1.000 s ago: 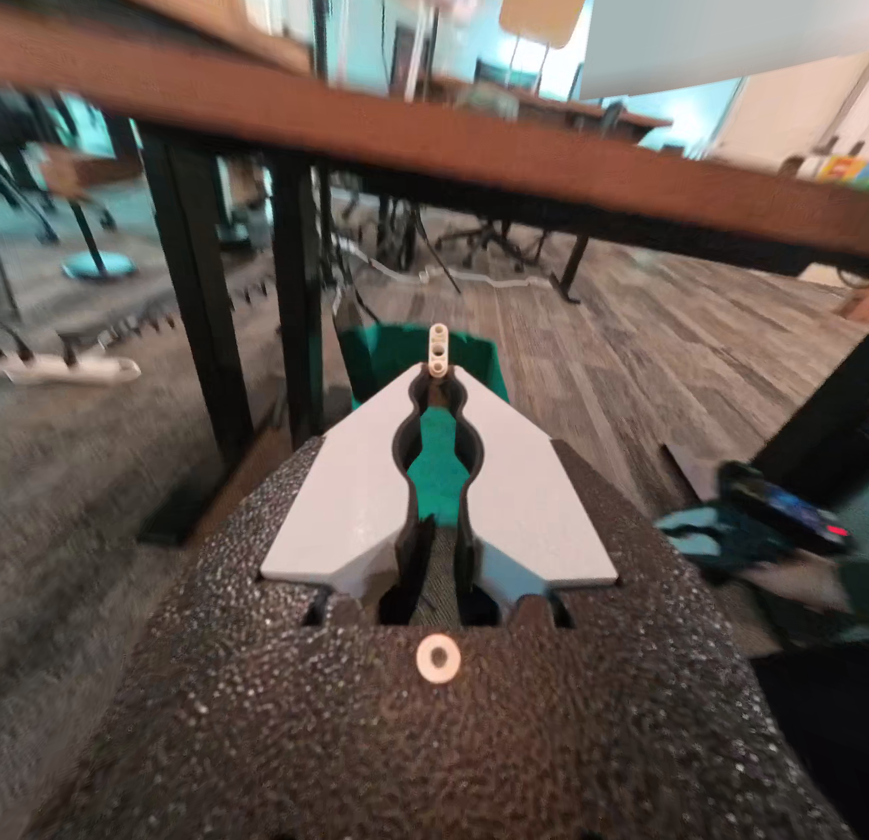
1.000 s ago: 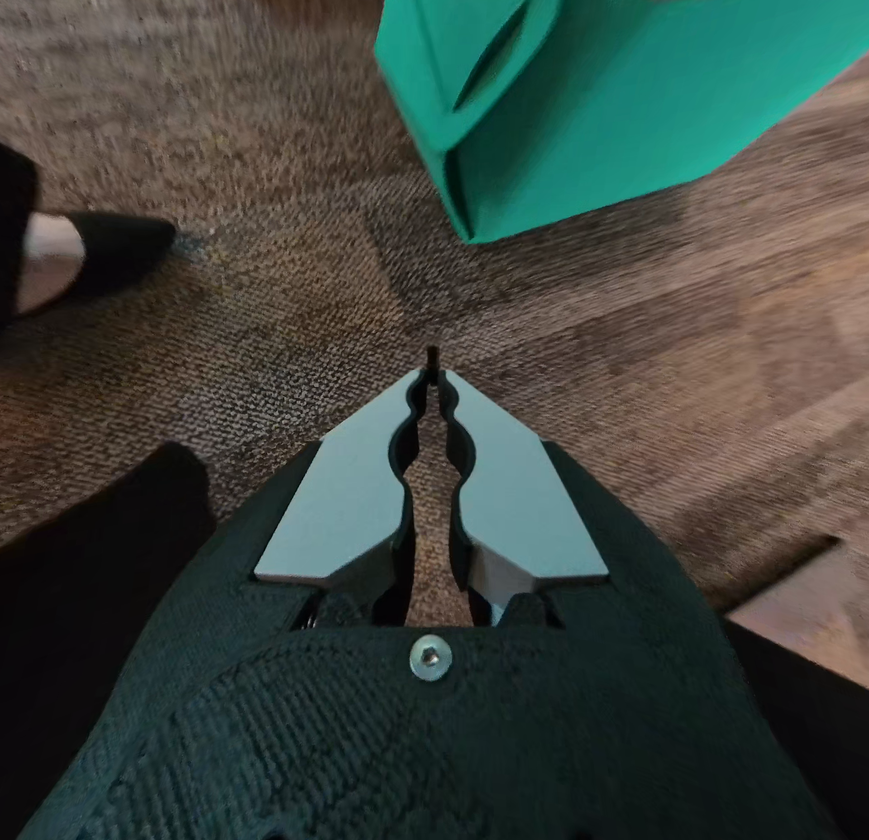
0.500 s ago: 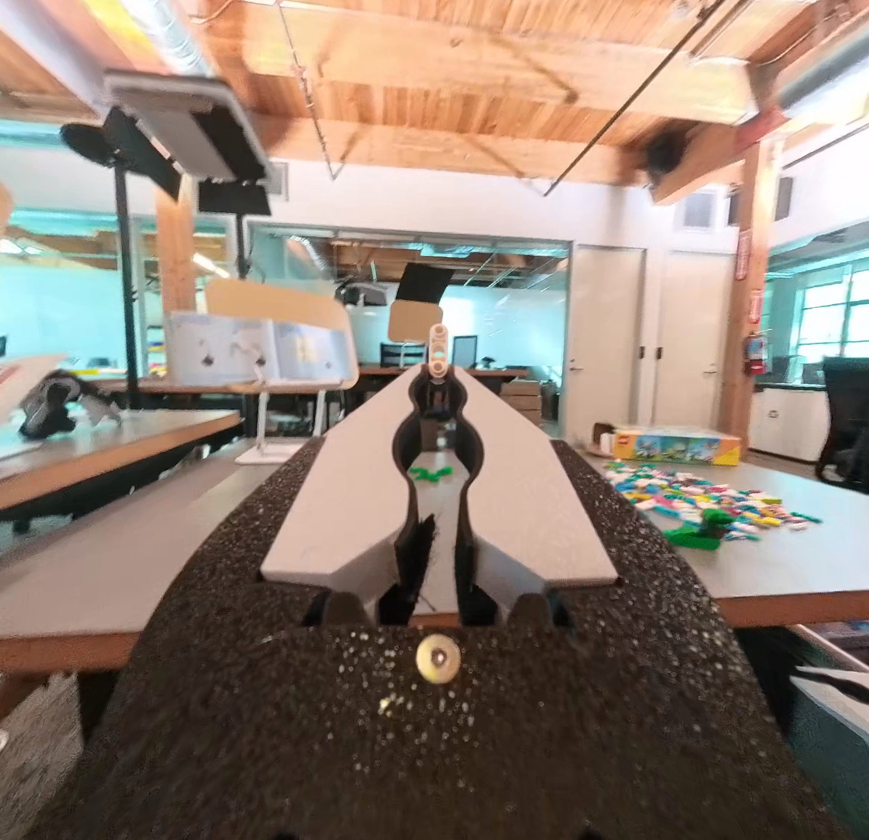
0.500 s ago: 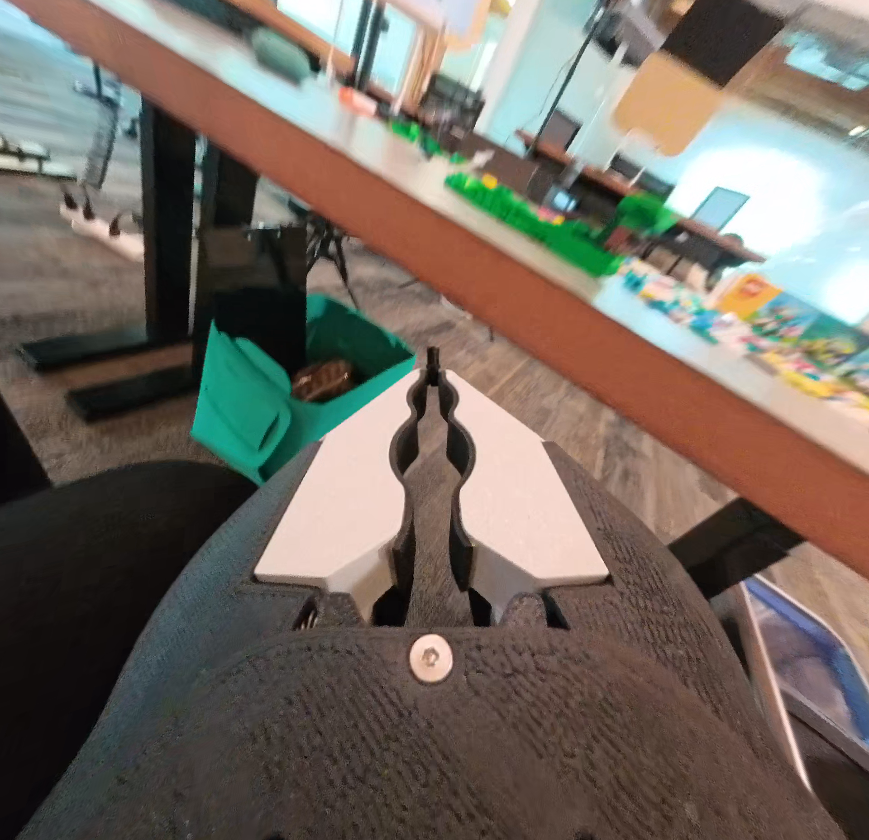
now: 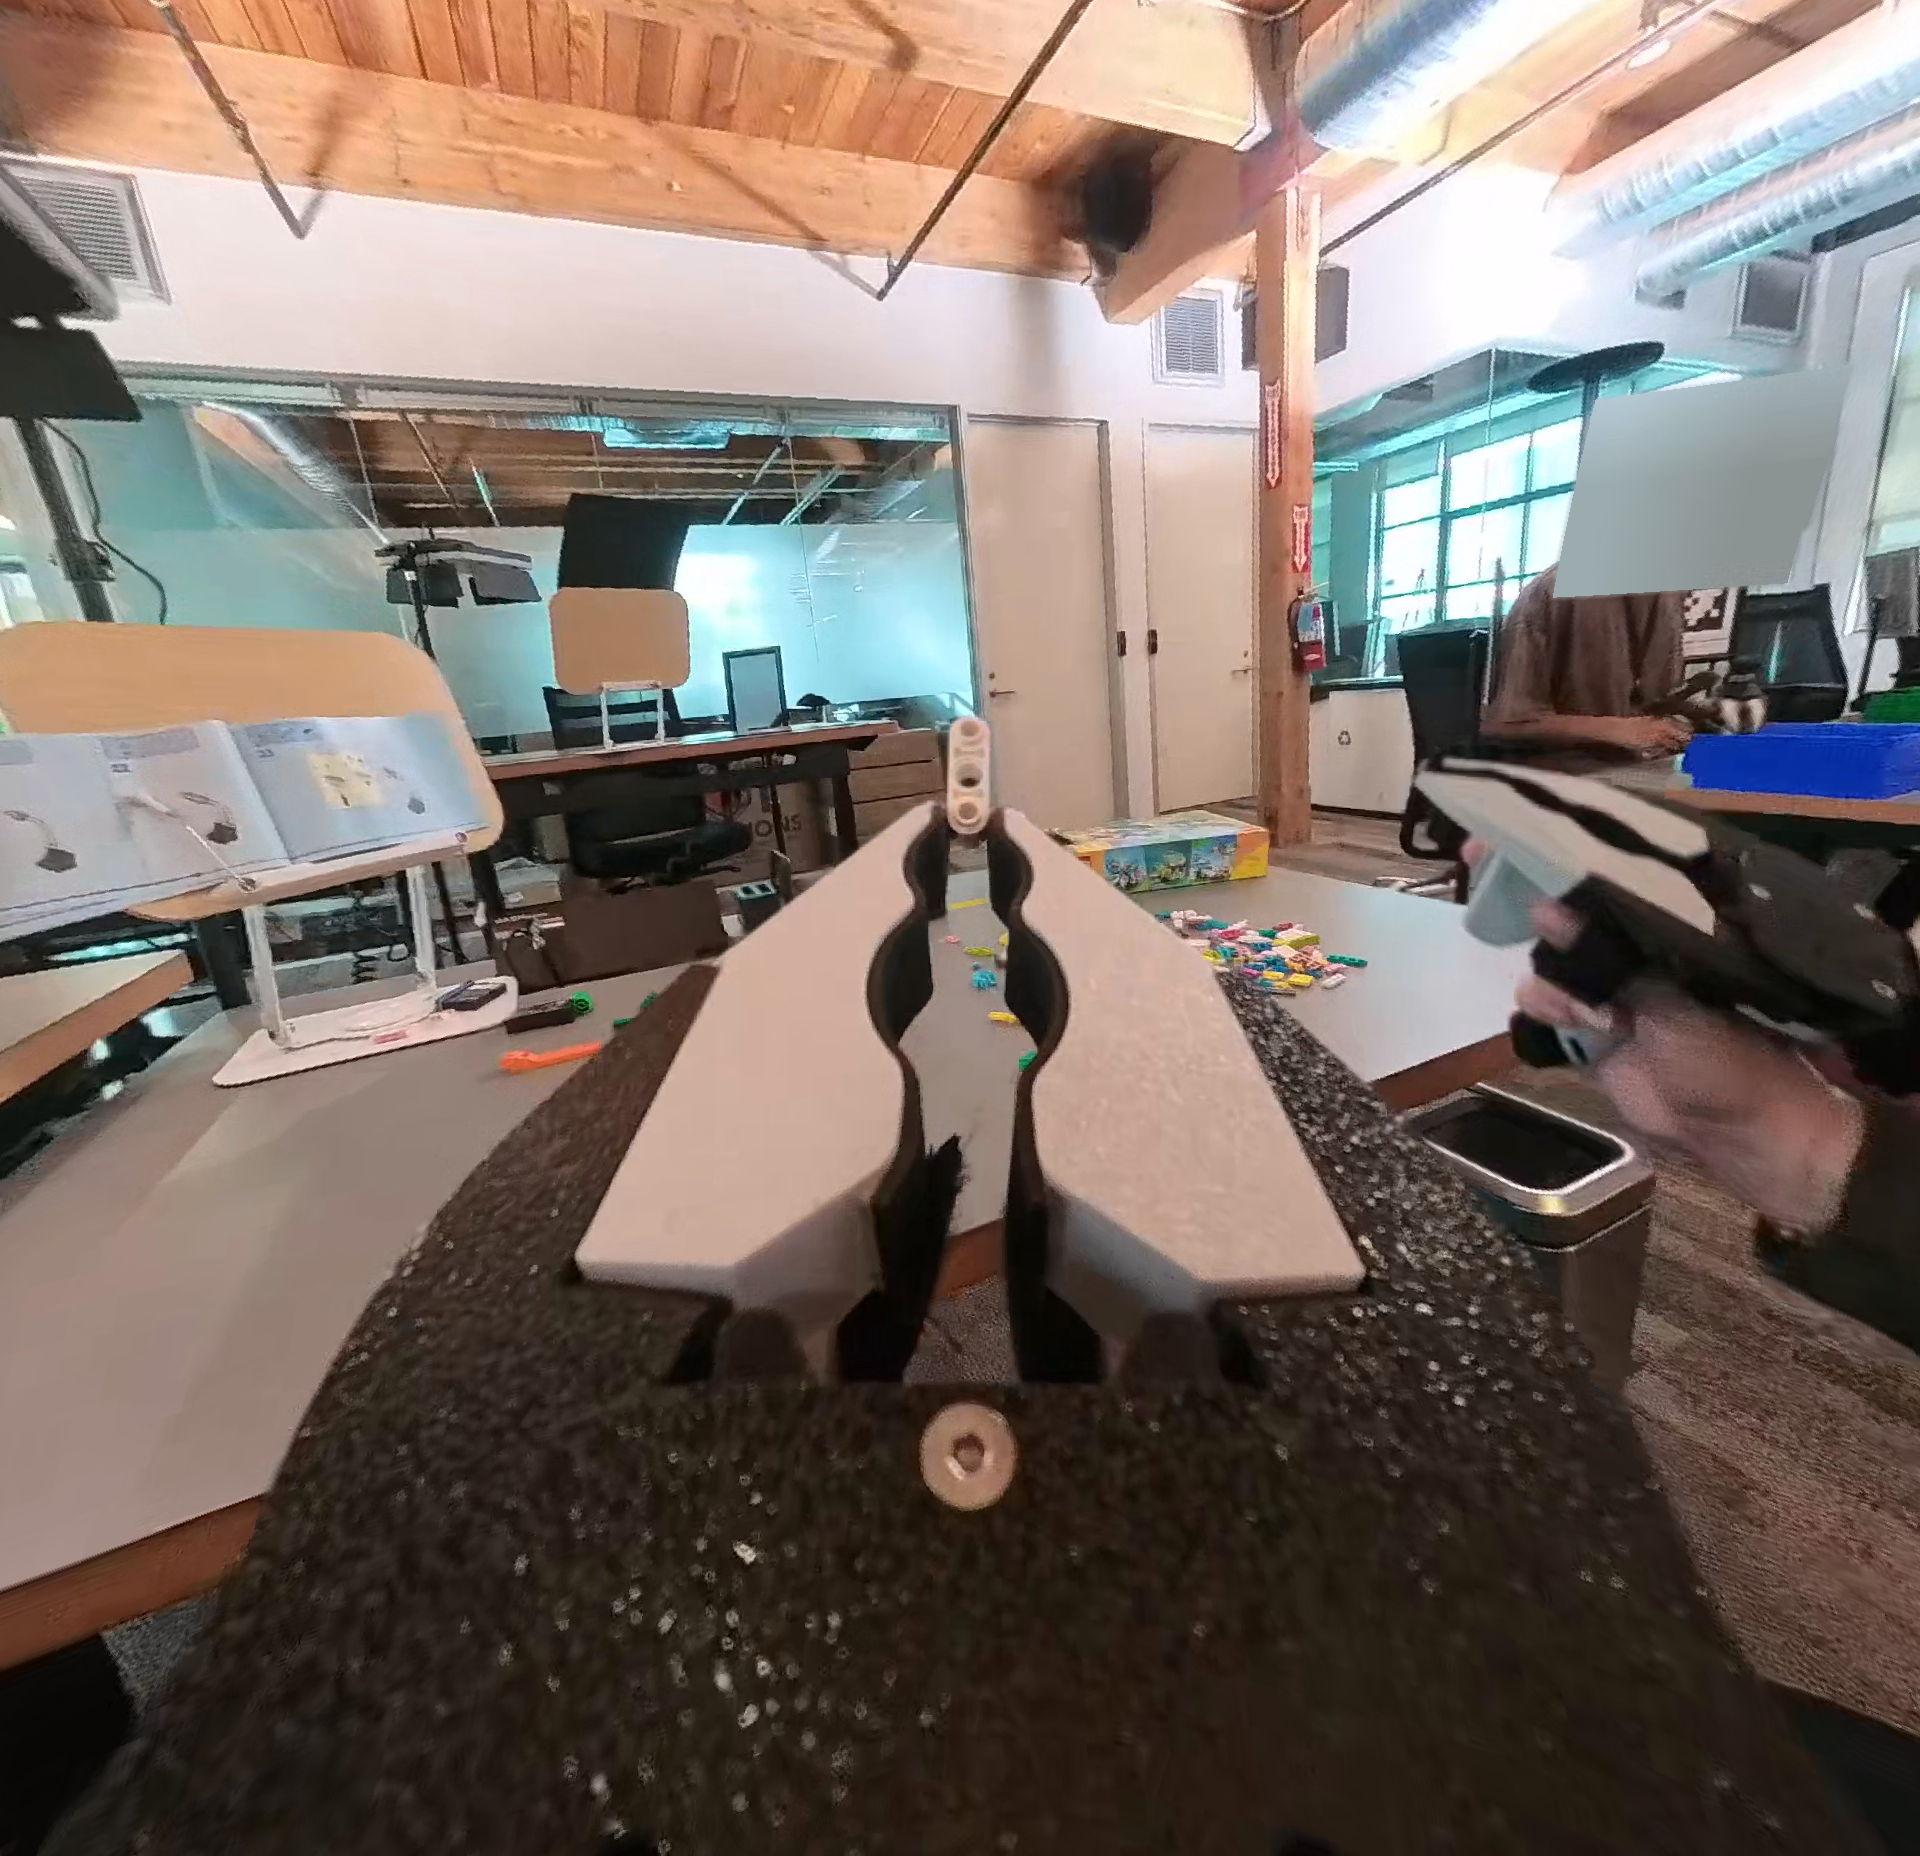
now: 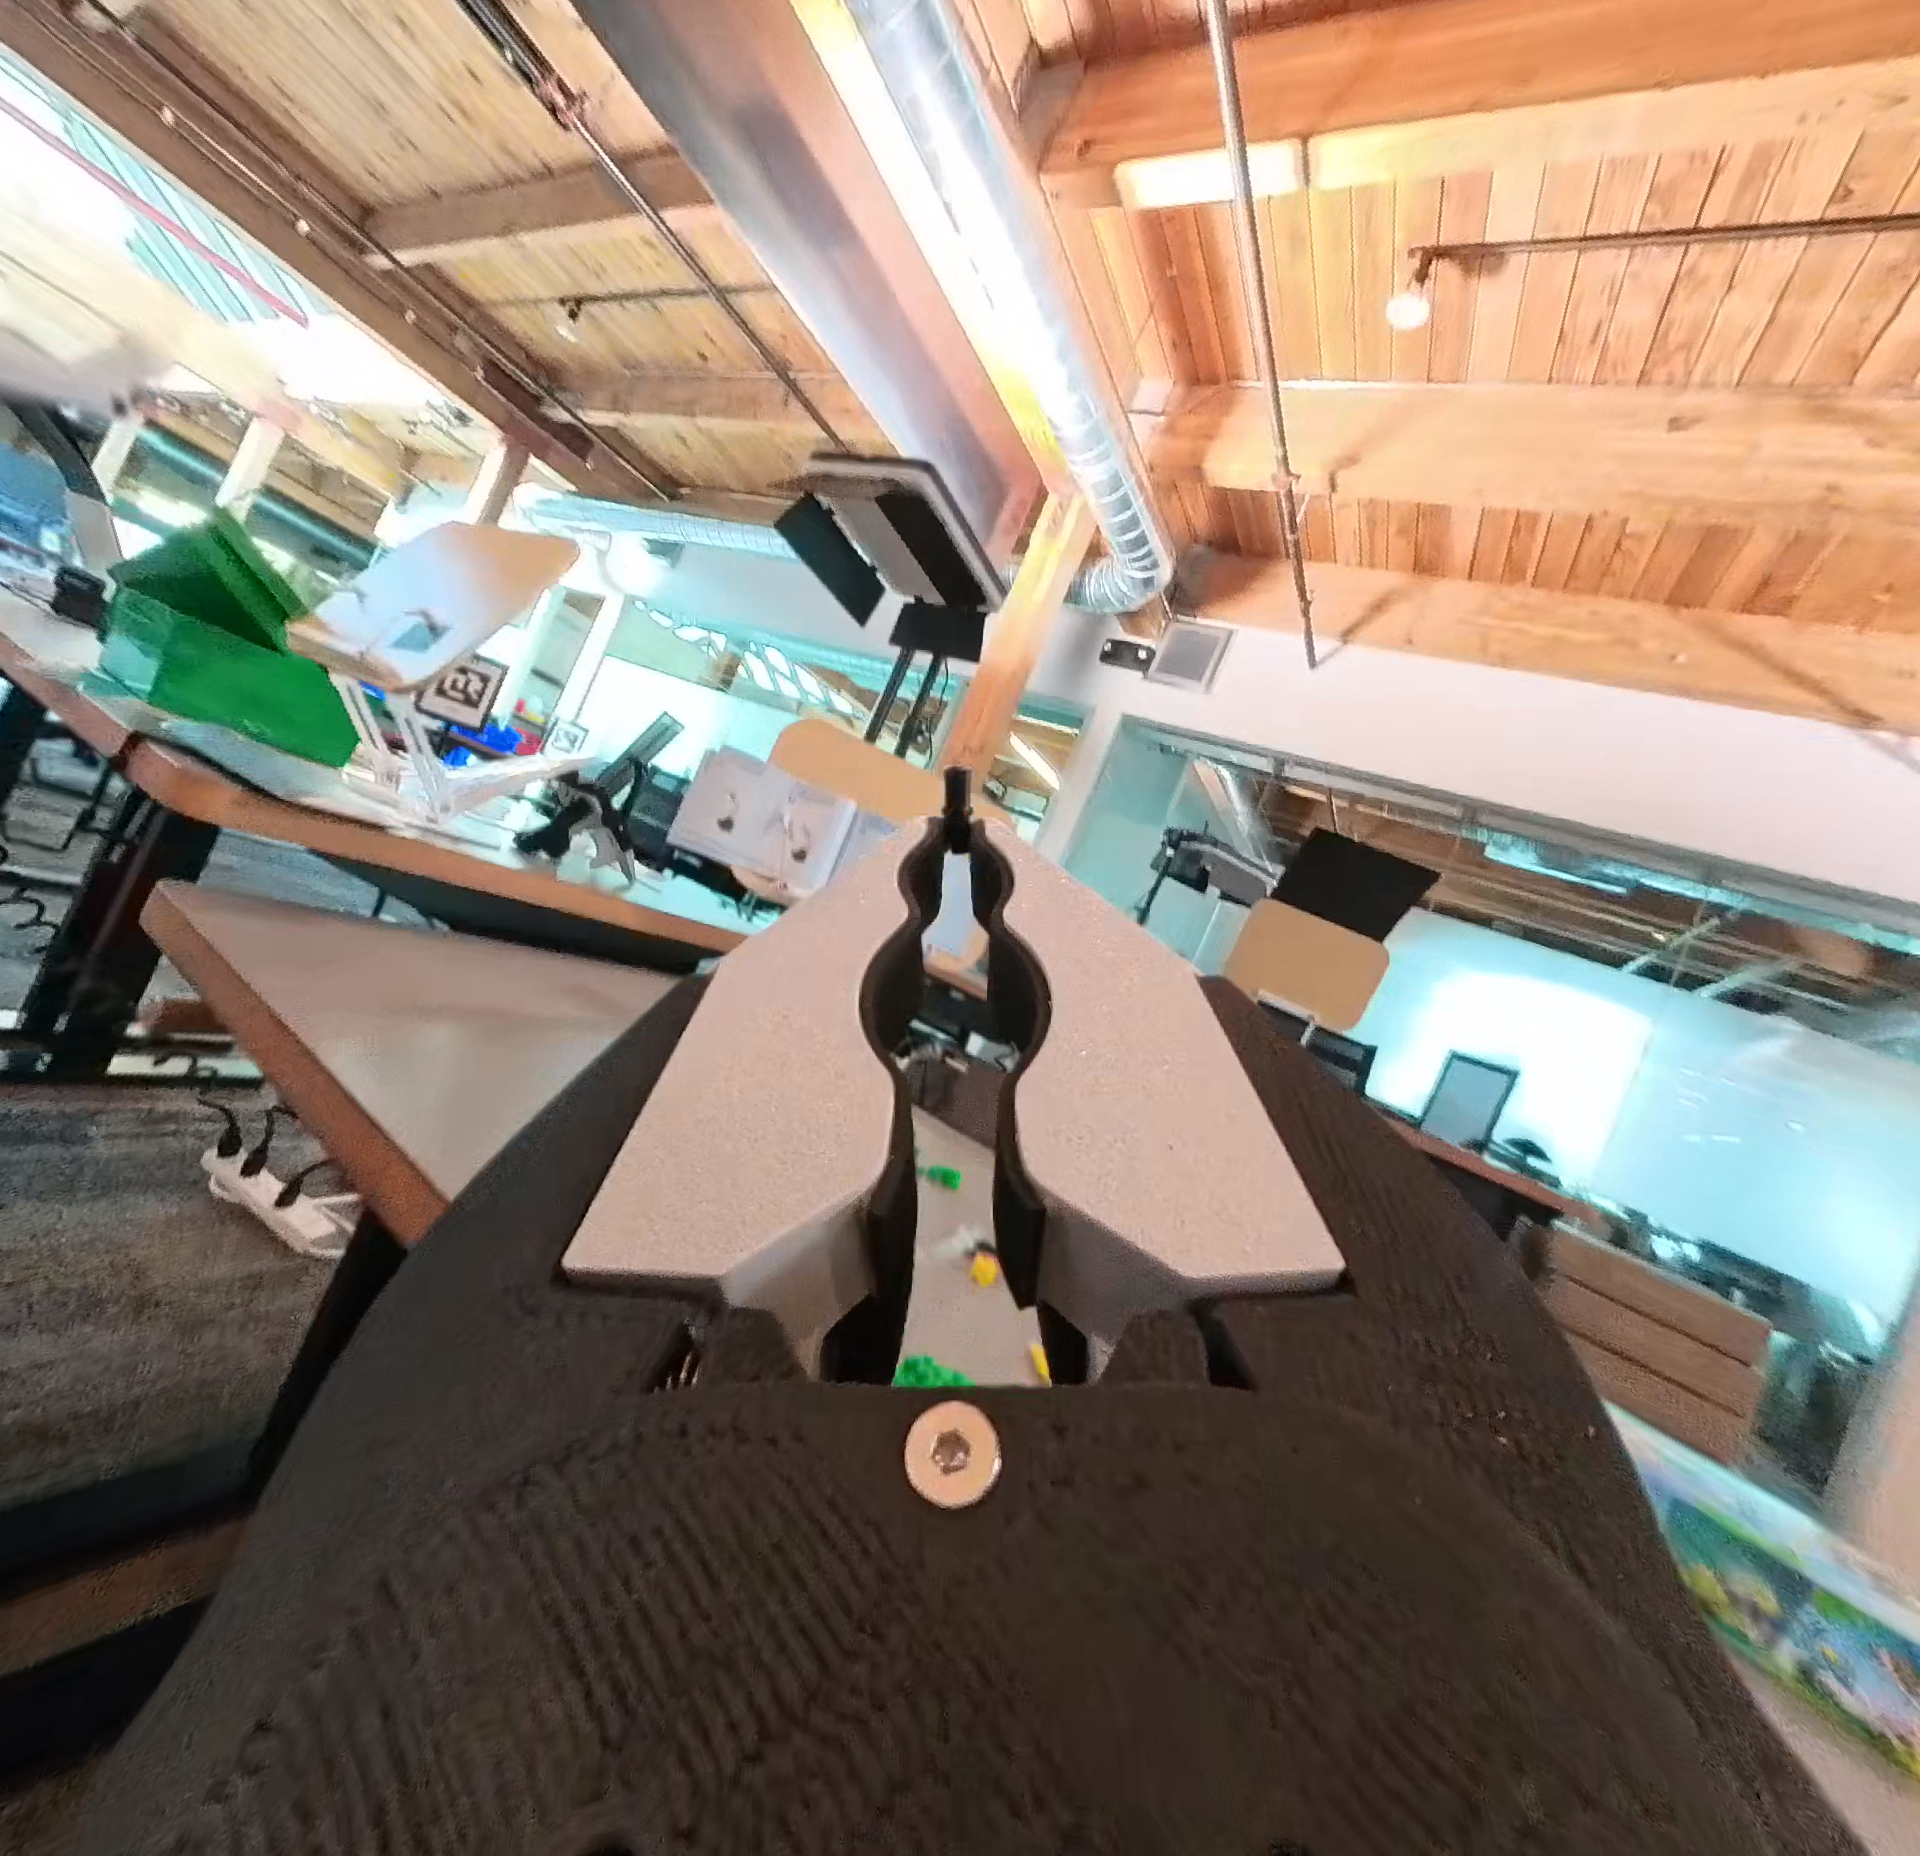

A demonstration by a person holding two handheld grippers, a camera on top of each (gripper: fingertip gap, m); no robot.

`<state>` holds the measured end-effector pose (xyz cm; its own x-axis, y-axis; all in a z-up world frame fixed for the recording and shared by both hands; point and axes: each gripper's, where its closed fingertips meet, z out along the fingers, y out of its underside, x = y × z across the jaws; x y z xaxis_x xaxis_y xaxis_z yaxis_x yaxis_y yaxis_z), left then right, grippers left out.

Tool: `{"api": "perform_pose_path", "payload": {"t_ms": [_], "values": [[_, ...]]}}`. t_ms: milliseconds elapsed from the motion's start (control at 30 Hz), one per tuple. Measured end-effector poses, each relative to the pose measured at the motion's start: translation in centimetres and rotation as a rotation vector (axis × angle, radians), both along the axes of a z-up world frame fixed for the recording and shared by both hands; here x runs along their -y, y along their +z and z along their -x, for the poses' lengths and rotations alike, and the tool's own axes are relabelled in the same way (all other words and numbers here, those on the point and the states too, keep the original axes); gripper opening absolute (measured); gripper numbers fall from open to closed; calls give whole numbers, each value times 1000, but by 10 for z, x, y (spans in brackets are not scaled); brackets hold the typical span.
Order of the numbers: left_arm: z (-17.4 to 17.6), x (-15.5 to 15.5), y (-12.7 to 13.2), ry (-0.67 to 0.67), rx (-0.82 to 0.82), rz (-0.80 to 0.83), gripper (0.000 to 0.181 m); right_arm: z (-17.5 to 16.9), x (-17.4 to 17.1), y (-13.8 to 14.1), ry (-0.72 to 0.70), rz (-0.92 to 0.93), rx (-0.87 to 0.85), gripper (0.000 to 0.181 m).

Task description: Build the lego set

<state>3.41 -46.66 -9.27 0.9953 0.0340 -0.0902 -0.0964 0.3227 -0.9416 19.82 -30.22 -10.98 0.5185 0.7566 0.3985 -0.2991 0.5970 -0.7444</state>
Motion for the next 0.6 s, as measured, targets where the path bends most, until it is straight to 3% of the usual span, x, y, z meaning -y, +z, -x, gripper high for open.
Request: {"api": "perform_pose_path", "payload": {"t_ms": [200,400,600], "values": [[26,-30,-25,-97,90,-11,4,14,-5,29,156,55,-147,4],[58,-90,-56,-138,124,32,5,54,-39,29,220,23,-183,4],[79,-127,-39,-129,6,44,5,100,-71,27,226,-14,-116,4]]}}
